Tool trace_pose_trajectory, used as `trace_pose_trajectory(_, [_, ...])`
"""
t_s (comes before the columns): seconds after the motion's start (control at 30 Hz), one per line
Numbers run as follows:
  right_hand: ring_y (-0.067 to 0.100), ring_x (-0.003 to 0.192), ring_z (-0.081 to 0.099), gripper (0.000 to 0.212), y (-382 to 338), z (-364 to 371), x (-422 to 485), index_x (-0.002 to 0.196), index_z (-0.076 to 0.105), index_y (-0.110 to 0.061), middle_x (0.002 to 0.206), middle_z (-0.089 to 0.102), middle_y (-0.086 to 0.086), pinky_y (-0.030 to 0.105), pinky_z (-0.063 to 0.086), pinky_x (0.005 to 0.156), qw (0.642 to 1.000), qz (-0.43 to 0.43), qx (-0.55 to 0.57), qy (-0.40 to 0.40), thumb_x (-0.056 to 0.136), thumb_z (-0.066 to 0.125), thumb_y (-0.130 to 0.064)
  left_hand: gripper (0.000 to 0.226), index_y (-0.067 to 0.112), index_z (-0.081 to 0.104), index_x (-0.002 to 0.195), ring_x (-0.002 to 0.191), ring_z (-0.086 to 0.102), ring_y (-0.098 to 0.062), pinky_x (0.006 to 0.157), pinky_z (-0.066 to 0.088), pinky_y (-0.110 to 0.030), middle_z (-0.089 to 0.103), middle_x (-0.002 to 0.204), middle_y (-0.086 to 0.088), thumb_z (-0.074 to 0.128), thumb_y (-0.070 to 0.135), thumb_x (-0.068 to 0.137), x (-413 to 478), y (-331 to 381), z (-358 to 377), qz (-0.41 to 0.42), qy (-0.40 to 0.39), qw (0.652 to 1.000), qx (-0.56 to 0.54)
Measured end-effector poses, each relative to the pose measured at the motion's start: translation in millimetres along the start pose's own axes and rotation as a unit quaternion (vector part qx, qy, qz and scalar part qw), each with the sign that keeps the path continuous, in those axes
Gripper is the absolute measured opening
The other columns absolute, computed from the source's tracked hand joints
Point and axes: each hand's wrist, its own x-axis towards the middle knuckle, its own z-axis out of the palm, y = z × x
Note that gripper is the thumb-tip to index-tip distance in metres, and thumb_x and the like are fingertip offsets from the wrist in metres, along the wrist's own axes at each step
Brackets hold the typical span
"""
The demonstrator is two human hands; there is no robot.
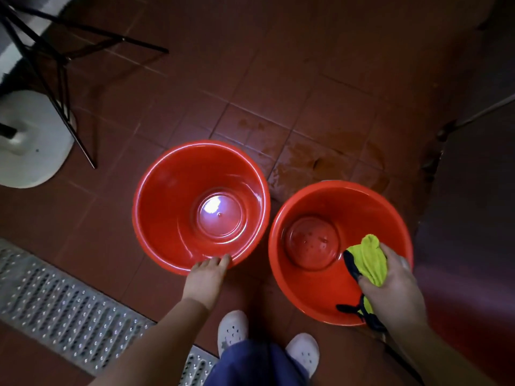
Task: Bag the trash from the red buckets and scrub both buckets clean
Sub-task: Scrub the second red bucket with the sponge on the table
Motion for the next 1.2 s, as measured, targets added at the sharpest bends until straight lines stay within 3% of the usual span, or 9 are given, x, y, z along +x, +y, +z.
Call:
trace_pose_trajectory(0.13, [0.028,0.122,0.047,0.075,12.2,4.5,-0.1,0.144,0.034,-0.020,0.140,0.042,0.005,0.043,0.044,0.096,1.000,0.005,0.005,0.016,0.079,0.071,-0.016,0.049,0.015,0.063,0.095,0.054,0.063,-0.023,0.050,0.049,-0.028,0.061,0.065,-0.001,0.081,0.005,0.051,-2.3,5.7,15.7,-0.042,-0.027,0.999,-0.008])
trace_pose_trajectory(0.27, [0.030,0.121,0.047,0.075,22.3,4.4,-5.7,0.143,0.035,-0.022,0.139,0.041,0.004,0.047,0.045,0.096,0.999,0.024,0.019,0.039,0.078,0.072,-0.017,0.040,0.008,0.066,0.103,0.074,0.063,-0.030,0.062,0.052,-0.035,0.064,0.088,-0.012,0.043,0.010,0.071,9.0,39.3,-4.8,-0.022,0.048,0.999,0.010])
trace_pose_trajectory(0.37, [0.029,0.121,0.047,0.075,28.1,4.3,-9.2,0.143,0.034,-0.023,0.139,0.040,0.004,0.047,0.046,0.095,0.998,0.034,0.034,0.048,0.078,0.072,-0.017,0.028,0.012,0.059,0.101,0.081,0.060,-0.026,0.065,0.048,-0.035,0.059,0.089,-0.005,0.047,0.021,0.078,16.1,84.4,-22.8,-0.002,0.013,0.993,-0.116])
trace_pose_trajectory(0.4, [0.028,0.122,0.047,0.075,30.2,4.4,-10.6,0.143,0.034,-0.024,0.140,0.040,0.003,0.046,0.046,0.095,0.998,0.036,0.036,0.048,0.078,0.072,-0.017,0.026,0.010,0.055,0.104,0.089,0.059,-0.027,0.072,0.047,-0.036,0.059,0.095,-0.007,0.055,0.024,0.082,20.6,97.2,-22.9,-0.063,-0.023,0.979,-0.194])
trace_pose_trajectory(0.5, [0.026,0.123,0.046,0.075,36.7,3.5,-13.7,0.144,0.033,-0.025,0.140,0.038,0.001,0.044,0.045,0.097,0.997,0.042,0.043,0.053,0.079,0.071,-0.017,0.046,0.004,0.045,0.108,0.105,0.058,-0.034,0.083,0.043,-0.035,0.061,0.109,-0.015,0.069,0.033,0.081,39.6,121.8,-24.5,-0.273,-0.126,0.867,-0.397])
trace_pose_trajectory(0.6, [0.026,0.121,0.047,0.075,42.9,-0.9,-18.4,0.143,0.035,-0.025,0.137,0.039,0.001,0.045,0.046,0.097,0.994,0.053,0.061,0.079,0.078,0.072,-0.016,0.044,-0.001,0.049,0.111,0.108,0.058,-0.033,0.087,0.044,-0.034,0.062,0.114,-0.019,0.071,0.023,0.080,52.7,130.2,-18.0,-0.329,-0.136,0.813,-0.461])
trace_pose_trajectory(0.83, [0.023,0.119,0.048,0.075,38.0,-38.1,-48.3,0.142,0.035,-0.029,0.134,0.037,-0.005,0.043,0.048,0.092,0.984,0.074,0.099,0.130,0.078,0.073,-0.018,0.022,0.004,0.060,0.092,0.090,0.063,-0.034,0.079,0.051,-0.037,0.067,0.092,-0.016,0.067,0.011,0.073,52.4,142.6,-57.5,-0.295,-0.092,0.831,-0.463])
trace_pose_trajectory(1.03, [0.025,0.117,0.050,0.076,-4.0,-129.5,-107.7,0.143,0.037,-0.024,0.132,0.039,-0.002,0.041,0.050,0.091,0.977,0.064,0.105,0.173,0.077,0.075,-0.017,0.014,0.012,0.058,0.076,0.081,0.064,-0.033,0.068,0.047,-0.035,0.068,0.082,-0.015,0.070,0.011,0.070,11.1,142.3,-190.6,-0.246,-0.038,0.847,-0.470])
trace_pose_trajectory(1.2, [0.023,0.115,0.051,0.078,-40.2,-242.5,-169.3,0.144,0.036,-0.022,0.131,0.035,-0.002,0.037,0.048,0.094,0.962,0.030,0.102,0.250,0.076,0.075,-0.018,0.027,0.015,0.061,0.075,0.073,0.067,-0.028,0.071,0.054,-0.043,0.069,0.073,-0.008,0.064,0.025,0.050,-38.1,144.6,-337.8,-0.172,0.013,0.826,-0.537])
